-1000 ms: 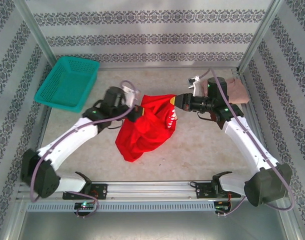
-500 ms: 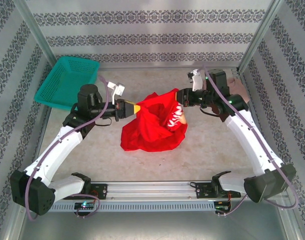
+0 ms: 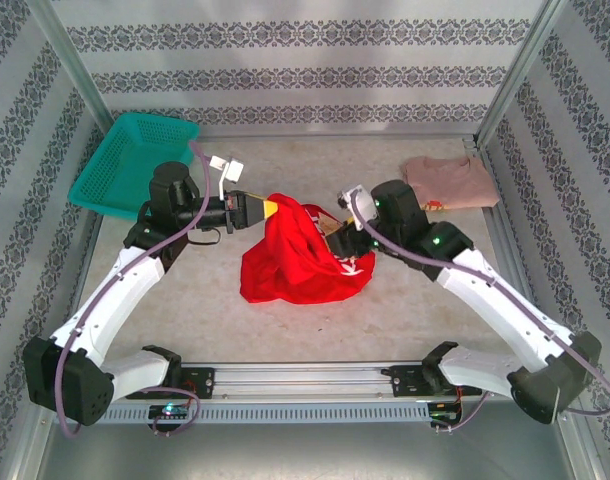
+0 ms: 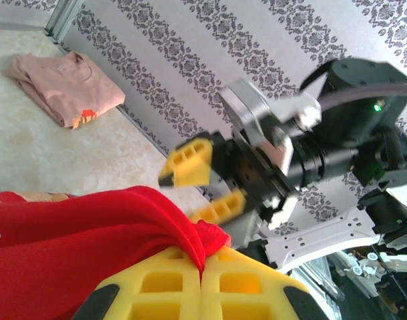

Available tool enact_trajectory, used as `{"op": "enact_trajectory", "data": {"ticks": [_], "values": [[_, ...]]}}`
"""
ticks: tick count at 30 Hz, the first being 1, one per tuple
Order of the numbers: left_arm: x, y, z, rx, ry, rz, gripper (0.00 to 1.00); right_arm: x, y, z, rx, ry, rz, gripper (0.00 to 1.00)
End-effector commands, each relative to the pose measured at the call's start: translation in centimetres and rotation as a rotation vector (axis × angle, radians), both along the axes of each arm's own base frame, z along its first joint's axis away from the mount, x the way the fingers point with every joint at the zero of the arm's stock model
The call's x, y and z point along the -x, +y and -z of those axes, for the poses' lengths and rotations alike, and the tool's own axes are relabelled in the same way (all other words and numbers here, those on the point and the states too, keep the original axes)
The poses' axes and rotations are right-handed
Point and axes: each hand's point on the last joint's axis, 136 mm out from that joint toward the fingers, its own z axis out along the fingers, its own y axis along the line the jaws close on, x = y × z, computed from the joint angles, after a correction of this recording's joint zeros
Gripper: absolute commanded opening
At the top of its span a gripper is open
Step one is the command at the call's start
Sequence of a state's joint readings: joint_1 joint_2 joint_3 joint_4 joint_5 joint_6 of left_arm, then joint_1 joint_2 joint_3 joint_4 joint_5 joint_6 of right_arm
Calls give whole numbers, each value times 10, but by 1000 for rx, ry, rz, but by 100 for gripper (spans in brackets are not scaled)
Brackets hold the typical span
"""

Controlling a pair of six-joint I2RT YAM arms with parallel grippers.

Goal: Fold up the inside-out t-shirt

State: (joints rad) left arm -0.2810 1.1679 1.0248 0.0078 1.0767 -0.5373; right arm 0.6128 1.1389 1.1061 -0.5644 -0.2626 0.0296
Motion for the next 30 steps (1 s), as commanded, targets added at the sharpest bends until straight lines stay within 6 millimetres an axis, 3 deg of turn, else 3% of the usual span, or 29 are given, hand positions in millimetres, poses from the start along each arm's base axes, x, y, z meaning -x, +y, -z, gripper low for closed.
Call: {"op": "enact_trajectory", "data": {"ticks": [1, 4, 6, 9, 10, 13, 16, 18, 20, 21, 23, 25, 30], "values": [[4, 3, -17, 1, -62, 12, 0, 3, 36, -11, -123, -47, -179, 59], [2, 3, -16, -2, -59, 6, 0, -7, 45, 8, -104, -4, -185, 53], [1, 4, -13, -16, -55, -5, 0, -14, 51, 11, -117, 2, -186, 33], [-2, 7, -7, -37, -46, -33, 0, -14, 58, -6, -205, 20, -222, 2], [-4, 8, -6, -41, -42, -46, 0, -16, 53, -14, -225, 20, -210, 0], [-24, 22, 12, -139, -8, -195, 0, -17, 29, -51, -365, 29, -168, 0], [-58, 63, 54, -355, 86, -489, 0, -14, 14, -89, -553, 63, -164, 0], [-66, 71, 68, -413, 122, -539, 2, -14, 17, -95, -595, 113, -171, 0], [-69, 65, 72, -416, 140, -525, 6, -20, 20, -93, -608, 168, -154, 0], [-69, 64, 74, -419, 143, -524, 13, -23, 21, -91, -608, 184, -145, 0], [-63, 67, 80, -459, 152, -552, 36, -31, 22, -86, -611, 213, -116, 0], [-48, 70, 88, -498, 144, -567, 48, -35, 25, -87, -632, 227, -112, 0], [1, 49, 114, -482, 132, -449, 64, -42, 27, -84, -637, 247, -94, 0]]}}
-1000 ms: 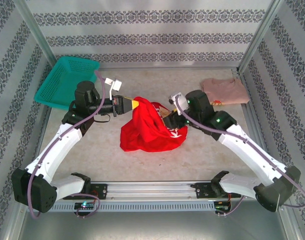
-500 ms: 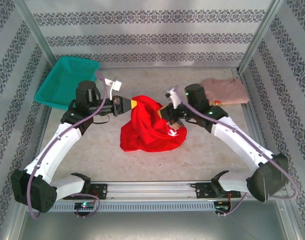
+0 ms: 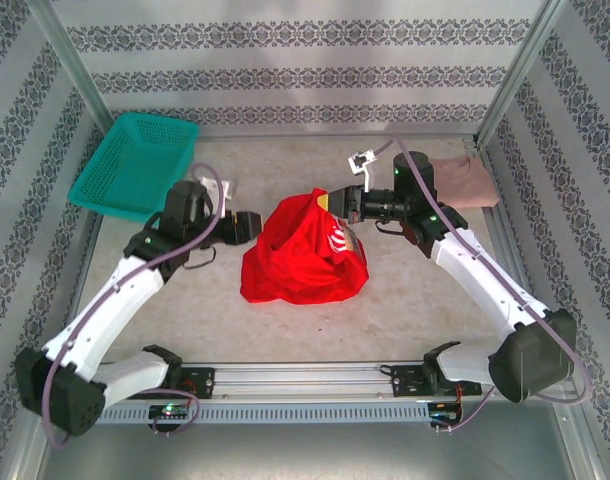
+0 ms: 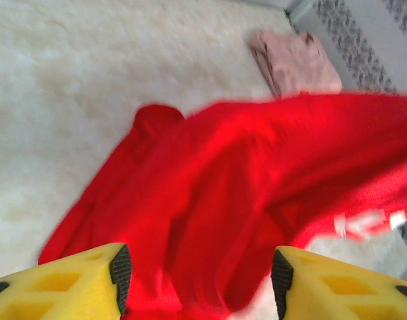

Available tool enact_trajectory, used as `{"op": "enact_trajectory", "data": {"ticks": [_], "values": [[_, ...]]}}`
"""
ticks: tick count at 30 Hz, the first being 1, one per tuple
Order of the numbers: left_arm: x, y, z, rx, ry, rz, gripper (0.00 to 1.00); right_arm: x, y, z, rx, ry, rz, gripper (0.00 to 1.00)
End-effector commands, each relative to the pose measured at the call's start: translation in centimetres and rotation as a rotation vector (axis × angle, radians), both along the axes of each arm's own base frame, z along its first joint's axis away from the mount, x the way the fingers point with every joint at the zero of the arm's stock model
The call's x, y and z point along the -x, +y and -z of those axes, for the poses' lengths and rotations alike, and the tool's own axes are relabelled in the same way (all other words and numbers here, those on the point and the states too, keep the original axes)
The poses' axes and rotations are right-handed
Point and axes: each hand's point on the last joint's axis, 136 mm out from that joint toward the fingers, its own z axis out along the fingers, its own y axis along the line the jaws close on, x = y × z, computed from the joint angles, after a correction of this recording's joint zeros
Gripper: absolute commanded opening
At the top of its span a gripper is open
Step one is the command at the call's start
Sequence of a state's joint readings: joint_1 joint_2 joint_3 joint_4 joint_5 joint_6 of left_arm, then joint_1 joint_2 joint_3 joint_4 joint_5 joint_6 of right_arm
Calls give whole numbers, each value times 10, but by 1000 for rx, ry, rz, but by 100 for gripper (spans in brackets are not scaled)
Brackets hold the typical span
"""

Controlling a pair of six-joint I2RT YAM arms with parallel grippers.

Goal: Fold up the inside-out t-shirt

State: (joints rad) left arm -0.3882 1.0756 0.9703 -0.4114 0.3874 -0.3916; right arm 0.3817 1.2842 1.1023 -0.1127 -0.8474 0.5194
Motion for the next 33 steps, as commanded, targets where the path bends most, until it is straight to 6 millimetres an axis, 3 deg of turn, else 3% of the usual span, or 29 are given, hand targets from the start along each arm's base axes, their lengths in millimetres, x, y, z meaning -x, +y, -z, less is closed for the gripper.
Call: {"op": "enact_trajectory", "data": {"ticks": [1, 4, 8, 11, 13, 15, 17, 18, 20, 22, 23, 25, 27, 29, 31, 33], "values": [[26, -13, 19, -28, 14, 82, 66, -1, 3, -26, -55, -42, -17, 0], [36, -42, 34, -108, 7, 223, 69, -3, 3, -27, -50, -42, -13, 0], [8, -43, 62, -272, -2, 193, 70, -2, 3, -27, -44, -41, -17, 0], [-12, -47, 70, -311, -3, 193, 69, -1, 1, -25, -32, -39, -14, 0], [-19, -54, 71, -289, 3, 215, 53, -3, -1, -23, -25, -41, -9, 0], [-21, -66, 62, -223, -11, 251, 28, -8, -2, -19, -7, -42, 2, 0], [-19, -81, 40, -124, -41, 297, 2, -25, -6, -5, 92, -33, 67, 0], [-16, -90, 25, -60, -62, 324, 0, -45, -16, 11, 212, -6, 167, 6], [-14, -96, 0, 47, -70, 312, 0, -82, -53, 35, 527, -7, 409, 42], [-17, -90, -13, 127, -18, 236, 0, -96, -85, 33, 761, -119, 594, 66], [-19, -85, -17, 171, 24, 192, 0, -89, -90, 32, 801, -172, 613, 69], [-22, -72, -20, 237, 108, 105, 0, -57, -76, 37, 732, -251, 490, 69], [-25, -66, -25, 328, 167, 55, 0, -3, -42, 48, 582, -336, 257, 68], [-26, -66, -34, 397, 196, 51, 0, 46, -19, 80, 530, -342, 74, 69], [-26, -67, -42, 414, 200, 59, 0, 66, -14, 121, 574, -298, 28, 70], [-24, -67, -48, 420, 194, 64, 0, 65, -2, 145, 580, -286, 33, 72]]}}
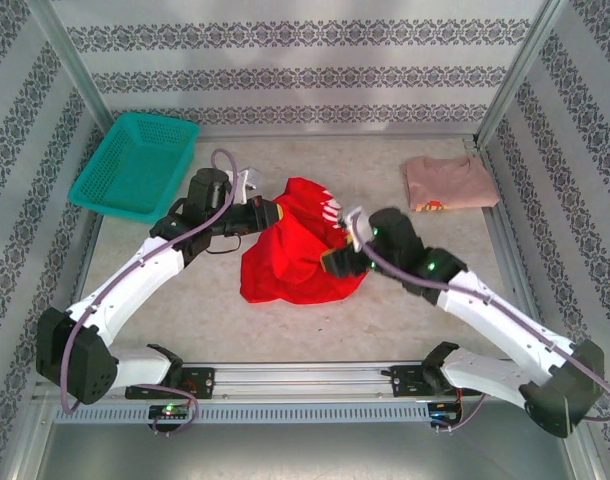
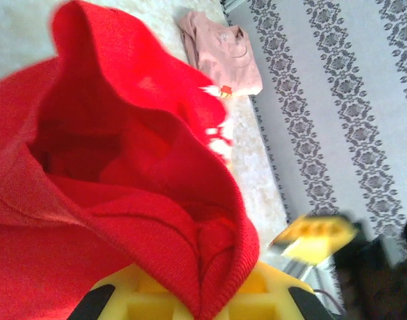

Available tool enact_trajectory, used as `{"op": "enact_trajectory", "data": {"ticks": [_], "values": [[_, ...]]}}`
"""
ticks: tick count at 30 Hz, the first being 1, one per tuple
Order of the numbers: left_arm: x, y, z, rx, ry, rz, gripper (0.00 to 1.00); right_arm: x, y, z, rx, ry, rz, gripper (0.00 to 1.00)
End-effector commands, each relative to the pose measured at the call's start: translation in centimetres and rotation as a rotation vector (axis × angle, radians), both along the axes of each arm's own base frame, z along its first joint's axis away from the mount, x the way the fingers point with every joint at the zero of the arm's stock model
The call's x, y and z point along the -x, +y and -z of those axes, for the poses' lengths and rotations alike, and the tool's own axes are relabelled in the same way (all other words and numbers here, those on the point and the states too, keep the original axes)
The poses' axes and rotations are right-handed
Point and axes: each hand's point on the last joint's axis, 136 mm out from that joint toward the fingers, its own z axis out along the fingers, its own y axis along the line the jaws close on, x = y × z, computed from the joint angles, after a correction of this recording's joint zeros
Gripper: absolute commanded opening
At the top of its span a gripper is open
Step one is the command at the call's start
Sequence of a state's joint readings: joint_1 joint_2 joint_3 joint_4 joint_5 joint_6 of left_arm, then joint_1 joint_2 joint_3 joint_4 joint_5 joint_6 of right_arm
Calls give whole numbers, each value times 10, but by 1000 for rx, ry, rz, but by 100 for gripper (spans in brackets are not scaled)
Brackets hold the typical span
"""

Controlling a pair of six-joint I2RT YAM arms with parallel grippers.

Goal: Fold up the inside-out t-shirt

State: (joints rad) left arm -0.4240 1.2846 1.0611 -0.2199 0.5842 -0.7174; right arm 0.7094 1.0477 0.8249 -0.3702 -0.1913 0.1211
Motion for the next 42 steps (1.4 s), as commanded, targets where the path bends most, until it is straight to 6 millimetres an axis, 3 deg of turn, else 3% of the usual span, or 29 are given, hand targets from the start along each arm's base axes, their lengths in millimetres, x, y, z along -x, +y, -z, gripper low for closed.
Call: {"op": "enact_trajectory", "data": {"ticks": [1, 3, 7, 10, 12, 14, 16, 21, 23, 28, 32, 35, 38, 42], "values": [[4, -7, -37, 116, -2, 12, 0, -8, 23, 36, 12, -28, -33, 73], [5, -6, -42, 113, -13, 11, 0, -25, 36, 50, 5, -38, -12, 73], [5, -5, -47, 109, -21, 11, 0, -67, 43, 75, 92, -84, 97, 72], [5, -1, -51, 90, -31, 11, 0, -93, 40, 77, 148, -146, 136, 63], [2, 5, -53, 88, -27, -11, 0, -96, 43, 70, 124, -161, 105, 35], [-2, 8, -60, 114, -34, -29, 0, -91, 44, 59, 57, -140, 62, 0], [-5, 12, -70, 131, -53, -54, 0, -80, 37, 36, -38, -116, 30, 0], [-8, 17, -122, 193, -172, -84, 0, -57, -11, -73, -354, -116, 59, 0], [-7, 18, -143, 207, -223, -85, 0, -53, -25, -103, -384, -140, 82, 0], [-8, 22, -161, 178, -264, -96, 0, -55, -28, -119, -355, -69, 98, 0], [-15, 42, -181, 98, -340, -186, 0, -71, -79, -146, -247, -117, 300, 0], [-18, 61, -213, 44, -438, -264, 0, -79, -115, -183, -167, -243, 431, 0], [-20, 65, -240, 13, -500, -275, 0, -75, -111, -231, -207, -354, 399, 0], [-25, 62, -250, -36, -534, -248, 0, -69, -104, -269, -211, -450, 349, 0]]}}
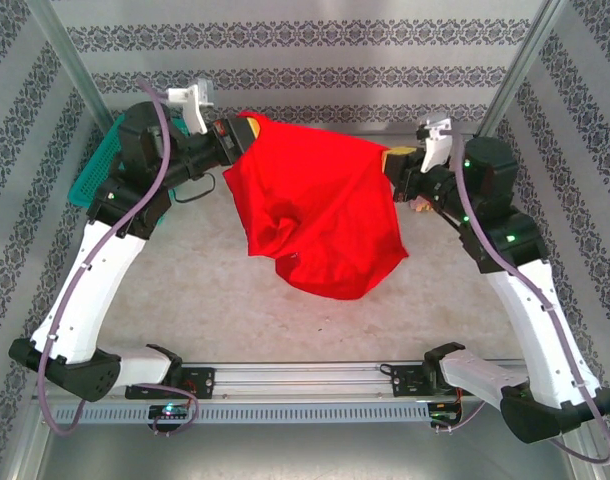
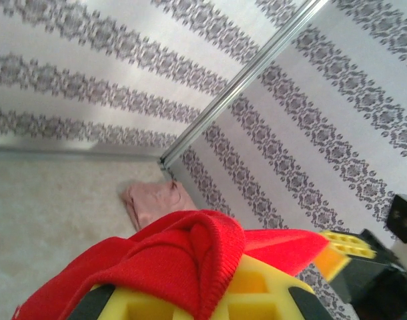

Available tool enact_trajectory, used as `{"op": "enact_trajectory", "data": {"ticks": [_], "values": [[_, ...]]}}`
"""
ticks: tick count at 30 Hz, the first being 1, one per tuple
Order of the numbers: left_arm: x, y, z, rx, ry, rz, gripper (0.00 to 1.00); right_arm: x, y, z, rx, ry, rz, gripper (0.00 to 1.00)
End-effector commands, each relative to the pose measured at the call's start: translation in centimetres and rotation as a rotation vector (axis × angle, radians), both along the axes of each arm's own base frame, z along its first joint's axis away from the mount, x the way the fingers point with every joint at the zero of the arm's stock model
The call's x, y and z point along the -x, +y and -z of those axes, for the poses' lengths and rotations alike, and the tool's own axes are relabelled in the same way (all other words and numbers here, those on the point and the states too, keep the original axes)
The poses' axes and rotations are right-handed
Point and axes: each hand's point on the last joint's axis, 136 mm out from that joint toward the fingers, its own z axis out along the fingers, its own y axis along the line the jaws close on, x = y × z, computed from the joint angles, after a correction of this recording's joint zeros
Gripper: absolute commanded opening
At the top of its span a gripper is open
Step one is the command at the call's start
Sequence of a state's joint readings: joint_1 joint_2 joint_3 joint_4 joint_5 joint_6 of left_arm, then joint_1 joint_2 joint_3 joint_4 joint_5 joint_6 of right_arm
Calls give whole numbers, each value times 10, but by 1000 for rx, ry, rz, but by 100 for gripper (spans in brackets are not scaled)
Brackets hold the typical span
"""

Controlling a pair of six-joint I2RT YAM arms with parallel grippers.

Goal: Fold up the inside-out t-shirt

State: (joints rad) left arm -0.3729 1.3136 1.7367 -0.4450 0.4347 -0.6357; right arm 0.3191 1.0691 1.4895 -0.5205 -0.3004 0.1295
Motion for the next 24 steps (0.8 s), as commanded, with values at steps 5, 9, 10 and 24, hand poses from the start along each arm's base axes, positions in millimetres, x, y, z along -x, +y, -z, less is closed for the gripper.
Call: {"op": "enact_trajectory", "data": {"ticks": [5, 9, 10, 24], "values": [[-18, 12, -18, -122, -78, -60, 0, -1, -16, -27, 64, -79, 92, 0], [-7, 2, -28, -75, -87, 14, 0, -2, -37, -49, 81, -104, 201, 0], [2, -2, -32, -53, -89, 58, 0, 0, -41, -55, 78, -113, 218, 0], [-11, -6, 84, 38, 239, 8, 0, -100, 33, 105, 322, 261, 123, 50]]}}
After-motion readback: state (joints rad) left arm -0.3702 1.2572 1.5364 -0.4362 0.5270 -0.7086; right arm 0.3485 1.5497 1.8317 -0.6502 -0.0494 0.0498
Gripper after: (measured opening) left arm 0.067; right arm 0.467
